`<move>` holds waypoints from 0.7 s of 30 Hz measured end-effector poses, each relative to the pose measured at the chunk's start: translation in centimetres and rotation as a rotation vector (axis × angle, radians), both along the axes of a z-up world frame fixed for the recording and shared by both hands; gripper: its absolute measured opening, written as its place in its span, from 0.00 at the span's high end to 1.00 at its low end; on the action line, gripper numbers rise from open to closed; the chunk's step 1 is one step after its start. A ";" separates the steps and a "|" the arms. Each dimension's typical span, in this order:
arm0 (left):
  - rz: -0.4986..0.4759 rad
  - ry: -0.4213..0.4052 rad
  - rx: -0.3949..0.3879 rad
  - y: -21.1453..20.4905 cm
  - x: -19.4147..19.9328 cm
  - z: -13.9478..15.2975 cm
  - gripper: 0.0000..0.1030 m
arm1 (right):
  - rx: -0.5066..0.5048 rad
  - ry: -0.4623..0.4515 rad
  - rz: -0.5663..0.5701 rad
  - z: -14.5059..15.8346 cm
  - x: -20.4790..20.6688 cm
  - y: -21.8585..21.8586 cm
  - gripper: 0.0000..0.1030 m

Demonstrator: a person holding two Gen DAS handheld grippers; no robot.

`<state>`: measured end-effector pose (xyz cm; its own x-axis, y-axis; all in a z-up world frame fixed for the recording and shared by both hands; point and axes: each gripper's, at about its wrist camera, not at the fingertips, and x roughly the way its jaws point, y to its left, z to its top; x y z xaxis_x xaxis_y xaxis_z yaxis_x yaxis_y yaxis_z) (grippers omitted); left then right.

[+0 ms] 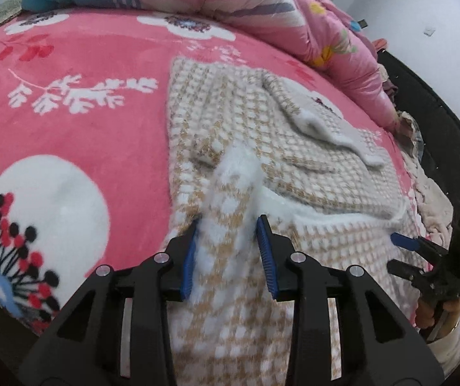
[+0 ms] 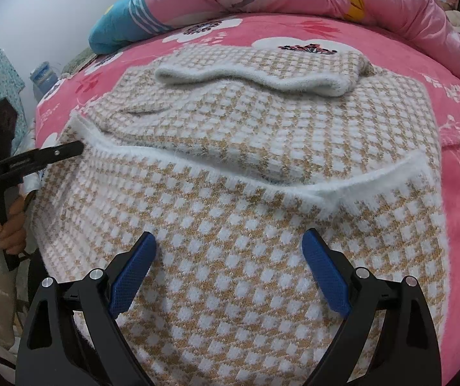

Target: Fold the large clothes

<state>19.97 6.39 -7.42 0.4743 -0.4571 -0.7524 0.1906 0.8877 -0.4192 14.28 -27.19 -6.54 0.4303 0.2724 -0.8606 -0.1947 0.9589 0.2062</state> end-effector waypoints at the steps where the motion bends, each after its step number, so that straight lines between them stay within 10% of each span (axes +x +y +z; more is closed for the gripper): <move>1: 0.000 0.006 0.003 -0.1 0.1 0.0 0.66 | 0.001 0.001 0.001 0.0 0.0 0.0 0.12; 6: -0.068 -0.050 0.003 -1.5 -1.2 1.4 0.62 | -0.006 0.005 0.007 -0.1 0.3 0.2 0.11; 10: -0.036 -0.006 0.178 -3.0 -0.7 0.3 0.62 | -0.008 0.009 0.007 -0.2 0.3 0.3 0.11; 21: 0.034 -0.017 0.338 -5.6 -1.5 0.4 0.62 | -0.010 -0.001 -0.008 0.2 0.0 0.1 0.11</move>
<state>18.51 0.75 -7.01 0.4984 -0.1667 -0.8508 0.1633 0.9818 -0.0967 14.30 -27.11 -6.39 0.4334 0.2606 -0.8627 -0.1877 0.9624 0.1965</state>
